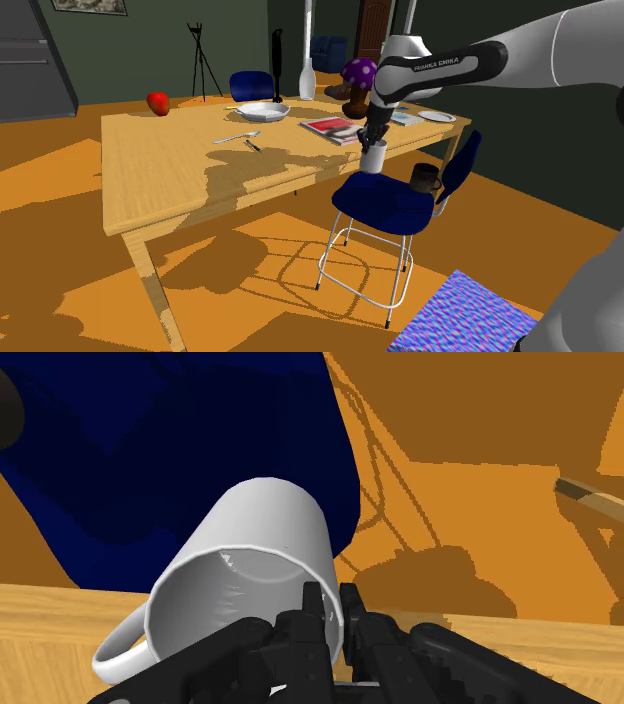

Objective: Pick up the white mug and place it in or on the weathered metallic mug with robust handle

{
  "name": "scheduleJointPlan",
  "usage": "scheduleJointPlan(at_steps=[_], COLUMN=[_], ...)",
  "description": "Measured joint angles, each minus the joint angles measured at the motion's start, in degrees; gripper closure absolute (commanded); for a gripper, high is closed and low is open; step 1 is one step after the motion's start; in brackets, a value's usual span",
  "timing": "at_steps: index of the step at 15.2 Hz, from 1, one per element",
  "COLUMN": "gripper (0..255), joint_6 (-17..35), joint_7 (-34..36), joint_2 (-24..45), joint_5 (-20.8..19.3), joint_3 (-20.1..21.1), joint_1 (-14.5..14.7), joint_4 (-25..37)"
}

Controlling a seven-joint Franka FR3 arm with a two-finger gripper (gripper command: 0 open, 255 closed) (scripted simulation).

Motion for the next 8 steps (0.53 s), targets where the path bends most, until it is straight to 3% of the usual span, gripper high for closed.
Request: scheduleJointPlan(at_steps=[8], gripper=[255], joint_6=[-2.6], joint_7=[-8.26], joint_2=[-0.03], joint_5=[1.67], joint_3=[-3.89], joint_1=[-3.82], joint_4=[2.54])
